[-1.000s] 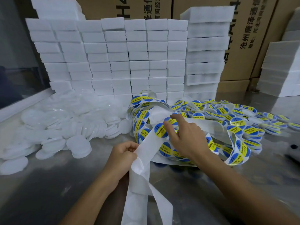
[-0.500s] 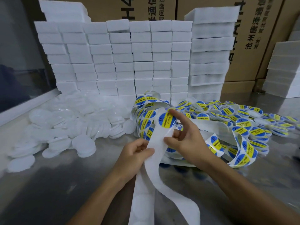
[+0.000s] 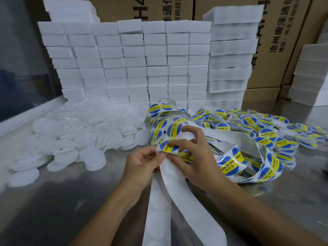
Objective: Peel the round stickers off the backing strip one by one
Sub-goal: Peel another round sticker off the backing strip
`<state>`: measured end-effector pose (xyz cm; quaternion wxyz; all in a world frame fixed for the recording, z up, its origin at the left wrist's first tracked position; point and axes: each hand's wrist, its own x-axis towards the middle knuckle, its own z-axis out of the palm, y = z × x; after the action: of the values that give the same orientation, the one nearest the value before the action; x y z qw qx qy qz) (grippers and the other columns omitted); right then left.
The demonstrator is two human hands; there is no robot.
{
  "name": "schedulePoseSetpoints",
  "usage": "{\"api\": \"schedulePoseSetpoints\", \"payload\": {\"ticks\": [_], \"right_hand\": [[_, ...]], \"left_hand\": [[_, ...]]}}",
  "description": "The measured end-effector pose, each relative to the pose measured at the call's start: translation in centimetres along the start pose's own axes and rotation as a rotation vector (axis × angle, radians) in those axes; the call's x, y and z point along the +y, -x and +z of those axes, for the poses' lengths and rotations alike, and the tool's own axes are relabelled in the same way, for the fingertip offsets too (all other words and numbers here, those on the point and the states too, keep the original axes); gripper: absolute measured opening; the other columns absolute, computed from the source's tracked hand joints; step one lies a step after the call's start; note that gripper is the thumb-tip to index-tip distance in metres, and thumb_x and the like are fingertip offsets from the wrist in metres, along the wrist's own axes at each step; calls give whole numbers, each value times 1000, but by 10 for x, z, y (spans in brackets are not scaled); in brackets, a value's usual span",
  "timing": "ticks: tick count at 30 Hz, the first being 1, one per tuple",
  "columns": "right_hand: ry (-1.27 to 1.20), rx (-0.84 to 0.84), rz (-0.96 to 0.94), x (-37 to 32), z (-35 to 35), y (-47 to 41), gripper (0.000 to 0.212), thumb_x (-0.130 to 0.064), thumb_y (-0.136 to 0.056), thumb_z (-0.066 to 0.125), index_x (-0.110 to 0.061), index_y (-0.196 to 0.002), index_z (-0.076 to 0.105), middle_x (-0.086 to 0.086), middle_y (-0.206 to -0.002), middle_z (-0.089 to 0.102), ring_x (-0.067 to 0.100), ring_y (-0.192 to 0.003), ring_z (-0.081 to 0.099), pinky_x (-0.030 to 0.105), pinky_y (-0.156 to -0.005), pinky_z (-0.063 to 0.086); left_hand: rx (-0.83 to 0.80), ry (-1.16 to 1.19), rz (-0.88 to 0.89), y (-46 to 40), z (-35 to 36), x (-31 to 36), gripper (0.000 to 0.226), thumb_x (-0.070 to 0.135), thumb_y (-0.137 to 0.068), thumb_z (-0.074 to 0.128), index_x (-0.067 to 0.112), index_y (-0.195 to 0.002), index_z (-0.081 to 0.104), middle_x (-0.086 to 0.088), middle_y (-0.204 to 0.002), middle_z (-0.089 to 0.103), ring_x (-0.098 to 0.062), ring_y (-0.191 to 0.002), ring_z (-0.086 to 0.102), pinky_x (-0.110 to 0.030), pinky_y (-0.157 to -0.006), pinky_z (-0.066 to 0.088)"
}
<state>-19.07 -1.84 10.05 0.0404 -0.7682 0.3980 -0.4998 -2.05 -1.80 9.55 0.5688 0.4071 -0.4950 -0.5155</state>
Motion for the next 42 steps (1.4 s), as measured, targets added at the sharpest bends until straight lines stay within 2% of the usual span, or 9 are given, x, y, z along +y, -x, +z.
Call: {"api": "schedulePoseSetpoints", "payload": {"ticks": [6,12,17,23,27,33,38,40,42], "right_hand": [[201,108,-239,-1,-4,-4,22,-32,-89,71,-16,-101,76,8,-117,56,16,-79,58,36,-62,52],[202,47,-229,-3,-3,-1,11,-20,-90,71,-13,-97,76,2,-99,66,17,-81,65,37,-66,54],[28,47,-61,-5,-1,-3,3,-13,-88,72,-10,-87,72,0,-88,61,8,-72,56,22,-65,48],[-564,109,610,-7,-6,-15,11,-17,-89,70,-12,-80,74,-5,-62,63,5,-55,52,18,-54,48],[-965,174,873,-4,-13,-21,12,-13,-88,69,-5,-81,72,2,-61,51,11,-50,46,20,-50,46],[-1175,145,804,-7,-15,-23,11,-26,-70,76,-18,-77,79,3,-81,72,11,-61,64,19,-55,53],[-1098,64,744,-8,-7,-17,16,-24,-67,76,-17,-81,80,4,-91,77,12,-81,72,19,-68,55],[-1121,58,757,-9,-3,-15,15,-20,-71,73,-12,-83,79,7,-91,76,14,-81,73,21,-70,57],[-1130,80,798,-9,0,-14,18,-19,-72,71,-10,-87,75,8,-87,75,14,-77,72,24,-70,60]], "left_hand": [[5,-35,67,0,3,-1,15,5,-87,67,16,-86,77,-8,-83,76,-16,-72,72,-22,-60,54],[-5,-87,99,1,2,-2,8,8,-86,69,12,-88,76,-7,-81,76,-14,-70,72,-20,-60,53],[5,-152,90,0,1,-3,8,7,-85,70,12,-89,76,-5,-81,76,-10,-71,71,-17,-62,52],[37,-227,100,-1,-2,-5,11,8,-85,72,18,-82,77,-4,-79,75,-8,-70,68,-17,-66,53],[52,-276,111,-2,-4,-7,20,8,-81,76,26,-75,75,3,-77,75,-6,-69,69,-13,-64,52],[101,-424,181,-11,-12,-18,18,17,-74,83,25,-80,67,-1,-66,69,-10,-60,61,-19,-61,50],[98,-572,302,-11,-17,-20,35,56,-69,76,24,-67,62,4,-63,64,-2,-55,54,-10,-53,40],[161,-684,341,-11,-22,-16,41,64,-72,66,24,-66,61,9,-64,63,-3,-60,57,-12,-57,41],[335,-935,385,-14,-33,-13,30,51,-81,68,24,-71,62,8,-74,64,-10,-75,61,-29,-73,45]]}}
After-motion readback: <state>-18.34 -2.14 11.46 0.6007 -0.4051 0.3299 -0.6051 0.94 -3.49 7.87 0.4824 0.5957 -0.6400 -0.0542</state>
